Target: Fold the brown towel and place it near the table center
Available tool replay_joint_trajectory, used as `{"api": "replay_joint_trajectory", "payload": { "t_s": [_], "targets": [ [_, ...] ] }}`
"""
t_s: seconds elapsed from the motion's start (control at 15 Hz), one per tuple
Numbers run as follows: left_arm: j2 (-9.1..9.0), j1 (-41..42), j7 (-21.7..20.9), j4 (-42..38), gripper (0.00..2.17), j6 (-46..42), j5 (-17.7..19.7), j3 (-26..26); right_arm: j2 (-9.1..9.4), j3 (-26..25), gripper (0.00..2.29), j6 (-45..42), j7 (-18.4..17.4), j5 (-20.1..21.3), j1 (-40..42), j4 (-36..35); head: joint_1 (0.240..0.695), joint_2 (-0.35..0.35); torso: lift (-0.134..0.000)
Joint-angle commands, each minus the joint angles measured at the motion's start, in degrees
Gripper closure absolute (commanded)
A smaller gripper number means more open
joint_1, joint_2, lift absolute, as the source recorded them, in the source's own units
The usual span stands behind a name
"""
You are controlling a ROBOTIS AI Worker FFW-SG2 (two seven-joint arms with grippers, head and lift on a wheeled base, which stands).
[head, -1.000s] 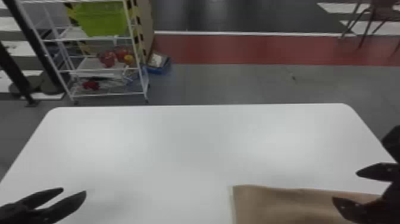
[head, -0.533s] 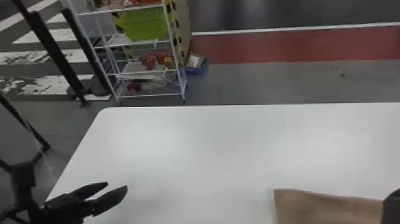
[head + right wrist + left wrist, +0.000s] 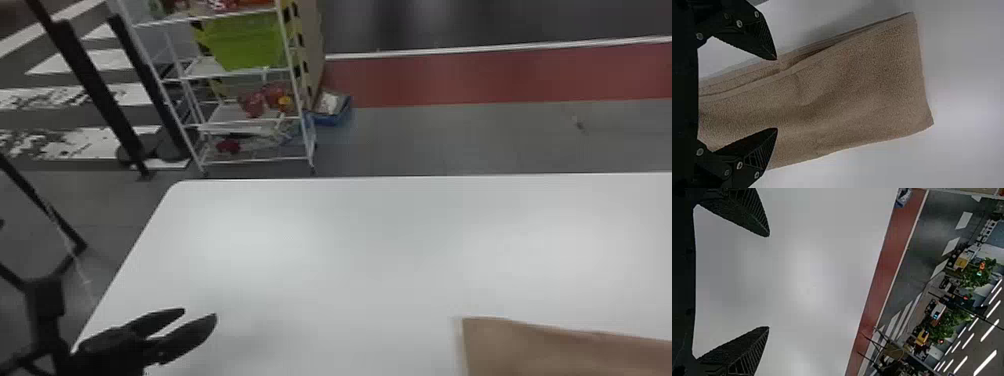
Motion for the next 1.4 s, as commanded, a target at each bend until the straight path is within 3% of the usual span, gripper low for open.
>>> {"api": "replay_joint_trajectory", "payload": {
  "t_s": [0.0,1.0,1.13,1.27,1.33],
  "targets": [
    [-0.32,0.0,0.07,0.68,0.03,-0.37,0.18,0.0,0.22,0.57,0.29,-0.26,0.19,0.49,0.23,1.65,0.695,0.166,-0.122],
    [-0.32,0.0,0.16,1.12,0.03,-0.72,0.26,0.0,1.28,4.44,0.5,0.62,0.19,-0.39,-4.96,7.18,0.695,0.192,-0.122],
    [-0.32,0.0,0.16,1.12,0.03,-0.72,0.26,0.0,1.37,4.61,0.76,0.79,0.19,-0.39,-5.04,7.1,0.695,0.194,-0.122],
    [-0.32,0.0,0.25,1.12,0.03,-0.72,0.26,0.0,1.37,4.44,0.76,1.5,0.19,-0.47,-5.31,6.83,0.695,0.196,-0.122],
    [-0.32,0.0,0.16,1.12,0.03,-0.72,0.26,0.09,1.28,4.26,1.03,1.67,0.19,-0.47,-5.31,6.74,0.695,0.196,-0.122]
  ]
}}
